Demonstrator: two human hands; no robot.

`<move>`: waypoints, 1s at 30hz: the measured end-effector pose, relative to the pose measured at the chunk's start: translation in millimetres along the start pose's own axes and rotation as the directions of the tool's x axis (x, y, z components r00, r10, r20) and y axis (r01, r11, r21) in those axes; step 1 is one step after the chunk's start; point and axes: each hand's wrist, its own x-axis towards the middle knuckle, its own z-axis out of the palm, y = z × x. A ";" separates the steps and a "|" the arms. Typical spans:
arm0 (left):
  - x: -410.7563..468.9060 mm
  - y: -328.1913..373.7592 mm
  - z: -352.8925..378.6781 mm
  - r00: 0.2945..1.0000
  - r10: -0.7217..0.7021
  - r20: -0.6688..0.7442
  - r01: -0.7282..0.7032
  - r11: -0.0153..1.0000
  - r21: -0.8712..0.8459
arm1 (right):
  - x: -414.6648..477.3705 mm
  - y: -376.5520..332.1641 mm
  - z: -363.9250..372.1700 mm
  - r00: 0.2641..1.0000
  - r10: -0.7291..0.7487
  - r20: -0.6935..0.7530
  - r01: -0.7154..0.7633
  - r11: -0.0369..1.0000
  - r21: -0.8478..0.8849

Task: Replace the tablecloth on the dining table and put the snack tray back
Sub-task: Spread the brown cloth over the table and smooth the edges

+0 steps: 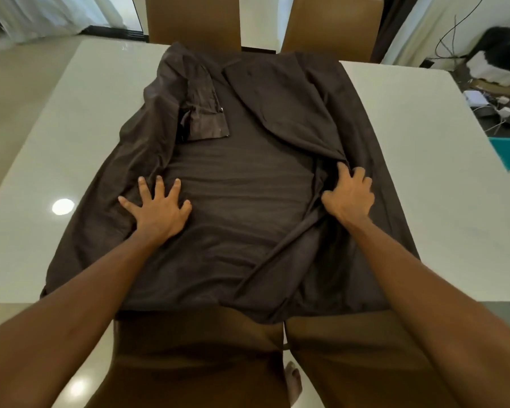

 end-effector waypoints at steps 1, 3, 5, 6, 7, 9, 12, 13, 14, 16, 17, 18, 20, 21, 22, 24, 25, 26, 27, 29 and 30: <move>-8.7 13.9 2.0 0.998 0.009 -0.060 -0.010 1.000 -0.008 | -16.0 -7.2 2.9 0.999 -0.050 -0.020 0.050 0.999 0.013; -33.7 49.1 12.2 0.987 0.061 -0.150 -0.068 0.997 -0.047 | -55.2 -26.3 13.3 0.991 -0.131 -0.039 0.133 0.990 0.047; -61.9 84.0 23.2 0.981 0.087 -0.173 -0.103 0.991 -0.084 | -98.4 -46.0 21.9 0.977 -0.212 -0.015 0.213 0.974 0.077; -72.9 97.4 27.5 0.985 0.076 -0.155 -0.093 0.990 -0.105 | -118.2 -54.2 26.7 0.961 -0.277 -0.008 0.276 0.958 0.073; -82.5 107.5 32.3 0.991 0.050 -0.128 -0.066 0.990 -0.127 | -135.0 -59.5 32.1 0.936 -0.351 -0.004 0.351 0.935 0.058; -97.3 117.7 40.8 0.998 -0.010 -0.063 0.000 0.988 -0.153 | -159.6 -56.4 39.5 0.863 -0.505 0.011 0.505 0.863 0.008; -108.7 113.5 55.7 0.999 -0.024 0.034 0.028 0.993 -0.115 | -166.5 -30.5 40.1 0.731 -0.681 0.043 0.682 0.730 -0.042; -110.8 110.3 60.3 0.998 -0.014 0.056 0.019 0.996 -0.089 | -162.6 -19.3 37.2 0.704 -0.707 0.062 0.710 0.702 -0.062; -110.9 107.5 62.4 0.997 -0.008 0.070 0.013 0.997 -0.072 | -157.3 -9.3 31.6 0.694 -0.712 0.108 0.720 0.689 -0.085; -113.9 106.9 62.7 0.996 -0.015 0.088 0.021 0.998 -0.067 | -146.6 15.2 17.1 0.687 -0.691 0.225 0.723 0.681 -0.115; -113.8 106.7 61.1 0.995 -0.016 0.094 0.022 0.998 -0.064 | -141.1 26.5 10.6 0.684 -0.675 0.276 0.722 0.681 -0.122; -114.2 107.9 60.2 0.995 -0.014 0.102 0.020 0.998 -0.061 | -136.3 40.0 2.8 0.682 -0.658 0.320 0.720 0.680 -0.136; -116.6 108.5 59.5 0.994 -0.014 0.109 0.020 0.998 -0.059 | -123.5 68.1 -8.8 0.689 -0.613 0.386 0.710 0.677 -0.194; -117.0 107.7 59.3 0.994 -0.014 0.109 0.020 0.998 -0.056 | -115.9 82.0 -13.7 0.707 -0.580 0.404 0.691 0.687 -0.223; -117.4 105.9 59.1 0.994 -0.016 0.110 0.022 0.998 -0.053 | -108.7 96.3 -19.1 0.730 -0.541 0.418 0.666 0.701 -0.254; -119.1 106.9 60.7 0.994 -0.013 0.108 0.019 0.998 -0.057 | -94.5 131.6 -32.1 0.789 -0.451 0.417 0.595 0.728 -0.339; -119.1 106.3 61.3 0.994 -0.012 0.107 0.018 0.998 -0.055 | -86.6 147.8 -38.1 0.823 -0.408 0.395 0.551 0.741 -0.383; -118.5 106.8 61.5 0.994 -0.011 0.110 0.017 0.999 -0.050 | -79.2 164.1 -45.3 0.861 -0.351 0.368 0.491 0.761 -0.423; -117.7 107.3 61.4 0.993 -0.014 0.118 0.019 0.999 -0.046 | -71.3 178.8 -51.9 0.895 -0.281 0.346 0.423 0.782 -0.458; -116.6 110.0 62.0 0.990 -0.018 0.141 0.023 0.999 -0.033 | -58.5 204.9 -64.8 0.937 -0.158 0.313 0.300 0.821 -0.485; -115.7 110.3 62.0 0.989 -0.023 0.149 0.028 0.999 -0.027 | -53.0 213.1 -68.5 0.946 -0.129 0.299 0.261 0.850 -0.458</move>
